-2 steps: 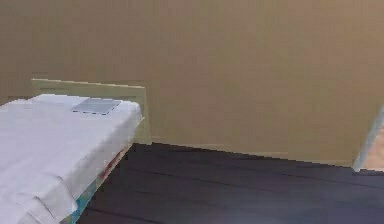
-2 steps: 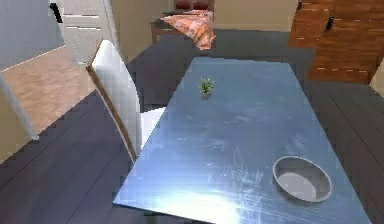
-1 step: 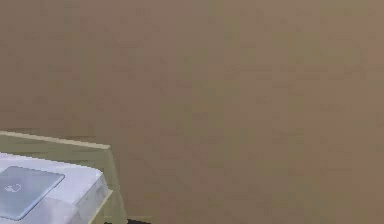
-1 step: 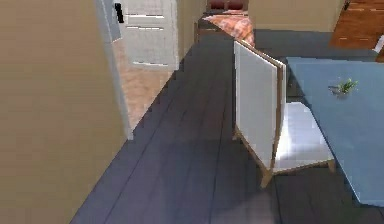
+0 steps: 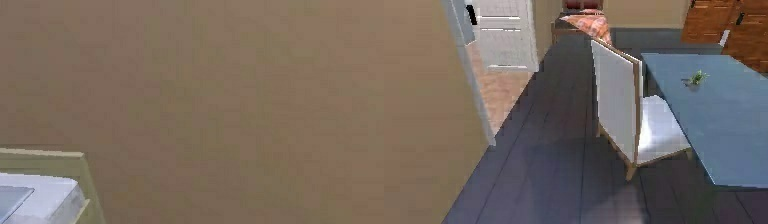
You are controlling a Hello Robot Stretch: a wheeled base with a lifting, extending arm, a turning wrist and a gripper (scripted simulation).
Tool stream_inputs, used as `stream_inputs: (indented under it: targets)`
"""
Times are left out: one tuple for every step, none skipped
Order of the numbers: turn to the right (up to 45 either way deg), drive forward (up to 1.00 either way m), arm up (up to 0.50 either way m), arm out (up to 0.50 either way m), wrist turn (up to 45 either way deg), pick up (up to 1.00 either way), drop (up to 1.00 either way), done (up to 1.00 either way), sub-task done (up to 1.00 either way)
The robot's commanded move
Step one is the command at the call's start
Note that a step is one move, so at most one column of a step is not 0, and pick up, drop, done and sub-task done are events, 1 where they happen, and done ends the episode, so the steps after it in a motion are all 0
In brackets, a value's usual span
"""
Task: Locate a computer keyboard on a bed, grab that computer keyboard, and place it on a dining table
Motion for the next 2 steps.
stream_inputs:
  targets:
    - [0.0,0.45,0.0,0.0,0.0,0.0,0.0,0.0,0.0]
    - [-45.0,0.0,0.0,0.0,0.0,0.0,0.0,0.0,0.0]
